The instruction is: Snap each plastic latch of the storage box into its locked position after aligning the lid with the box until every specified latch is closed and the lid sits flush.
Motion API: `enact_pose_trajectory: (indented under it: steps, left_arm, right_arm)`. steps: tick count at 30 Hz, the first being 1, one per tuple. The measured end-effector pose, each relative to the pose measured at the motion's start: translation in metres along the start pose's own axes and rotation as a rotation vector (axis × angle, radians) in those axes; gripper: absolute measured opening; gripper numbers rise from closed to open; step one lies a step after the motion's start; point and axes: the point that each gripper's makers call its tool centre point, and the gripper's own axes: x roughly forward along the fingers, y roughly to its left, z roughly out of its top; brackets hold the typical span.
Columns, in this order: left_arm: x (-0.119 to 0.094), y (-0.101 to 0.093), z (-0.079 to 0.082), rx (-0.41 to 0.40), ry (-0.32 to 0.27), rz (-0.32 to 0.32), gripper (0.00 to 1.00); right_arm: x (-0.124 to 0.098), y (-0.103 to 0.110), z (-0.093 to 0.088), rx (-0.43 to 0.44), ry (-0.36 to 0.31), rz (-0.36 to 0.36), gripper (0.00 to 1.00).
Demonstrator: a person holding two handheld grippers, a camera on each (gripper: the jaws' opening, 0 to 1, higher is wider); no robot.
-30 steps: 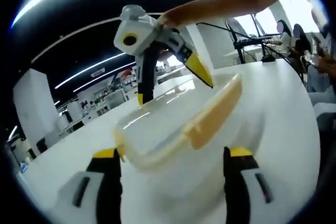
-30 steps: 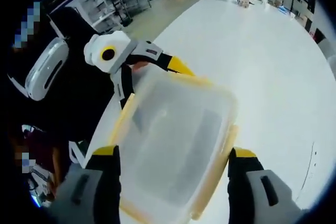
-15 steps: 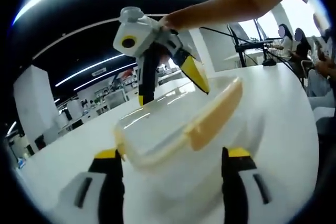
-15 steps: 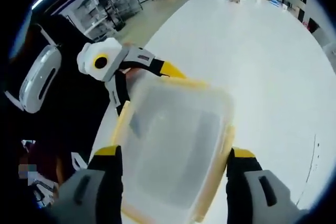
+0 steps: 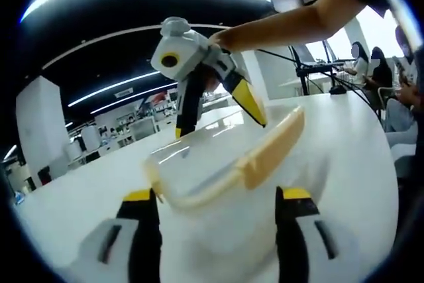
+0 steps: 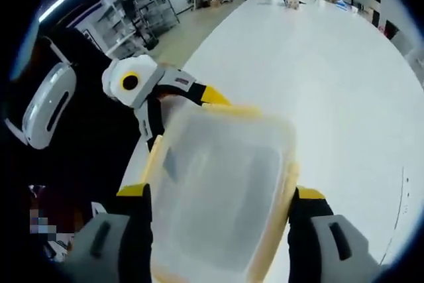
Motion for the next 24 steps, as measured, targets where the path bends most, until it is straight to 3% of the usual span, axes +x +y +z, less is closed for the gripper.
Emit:
enact_pose_trajectory:
  steps: [1, 2, 3, 6, 12, 24]
  left_arm:
    - [0.0, 0.0, 0.001, -0.003, 0.001, -0.001, 0.64]
    - [0.001, -0.03, 0.008, -0.062, -0.041, -0.132, 0.64]
    - [-0.002, -0.005, 0.003, -0.022, -0.016, -0.042, 0.64]
    - [0.003, 0.005, 0.001, -0.027, -0.01, -0.037, 0.65]
    - [0.005, 0.001, 0.004, -0.003, -0.001, -0.037, 0.68]
    - [0.007, 0.003, 0.0, -0.011, 0.016, -0.037, 0.68]
  right_arm:
    - [0.001, 0.0, 0.0, 0.001, -0.001, 0.0, 0.85]
    - [0.001, 0.001, 0.0, 0.002, -0.001, 0.0, 0.85]
    - [0.001, 0.002, 0.001, 0.003, -0.001, 0.001, 0.85]
    - [0.0, 0.001, 0.0, 0.003, 0.0, 0.004, 0.85]
    - [-0.004, -0.006, 0.003, 0.036, -0.011, 0.013, 0.77]
    - [-0.003, -0.006, 0.002, 0.056, 0.017, 0.027, 0.72]
